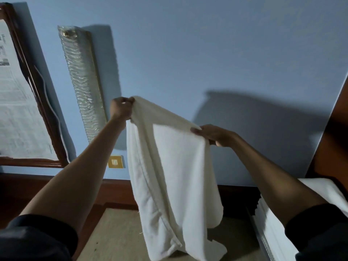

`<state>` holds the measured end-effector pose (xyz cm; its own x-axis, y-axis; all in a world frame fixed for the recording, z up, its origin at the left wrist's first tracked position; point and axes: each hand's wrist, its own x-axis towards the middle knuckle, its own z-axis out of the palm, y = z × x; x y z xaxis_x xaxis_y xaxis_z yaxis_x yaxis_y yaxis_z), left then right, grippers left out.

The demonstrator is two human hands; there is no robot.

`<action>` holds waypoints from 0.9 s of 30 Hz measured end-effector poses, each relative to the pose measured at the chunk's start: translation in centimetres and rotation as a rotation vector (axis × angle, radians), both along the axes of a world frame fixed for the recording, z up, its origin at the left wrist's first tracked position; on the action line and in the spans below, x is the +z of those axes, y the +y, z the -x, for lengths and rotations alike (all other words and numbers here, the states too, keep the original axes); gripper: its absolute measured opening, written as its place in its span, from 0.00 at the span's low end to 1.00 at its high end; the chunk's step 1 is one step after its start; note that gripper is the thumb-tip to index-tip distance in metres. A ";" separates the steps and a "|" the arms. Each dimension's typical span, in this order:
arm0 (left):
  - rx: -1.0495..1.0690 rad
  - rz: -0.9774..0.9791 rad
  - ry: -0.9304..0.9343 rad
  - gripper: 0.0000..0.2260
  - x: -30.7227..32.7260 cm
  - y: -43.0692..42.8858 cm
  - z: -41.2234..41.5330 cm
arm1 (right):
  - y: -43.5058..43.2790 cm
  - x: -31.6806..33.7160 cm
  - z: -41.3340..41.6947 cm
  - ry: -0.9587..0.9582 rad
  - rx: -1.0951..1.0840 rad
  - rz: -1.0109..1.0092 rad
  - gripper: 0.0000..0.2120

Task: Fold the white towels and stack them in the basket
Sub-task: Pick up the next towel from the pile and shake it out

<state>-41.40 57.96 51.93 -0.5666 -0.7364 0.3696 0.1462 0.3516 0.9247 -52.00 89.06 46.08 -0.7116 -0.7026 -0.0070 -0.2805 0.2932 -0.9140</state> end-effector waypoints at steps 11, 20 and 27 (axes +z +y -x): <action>-0.835 0.266 -0.629 0.13 -1.2 5.4 -2.5 | -4.2 6.0 -2.8 0.278 0.128 -0.035 0.28; -0.516 0.097 -0.143 0.06 -0.5 1.5 -2.2 | 0.1 4.6 -2.3 0.104 0.029 -0.005 0.20; 0.122 0.078 -0.022 0.08 -2.7 -3.0 -0.7 | 4.8 3.3 -0.3 0.035 -0.001 -0.133 0.26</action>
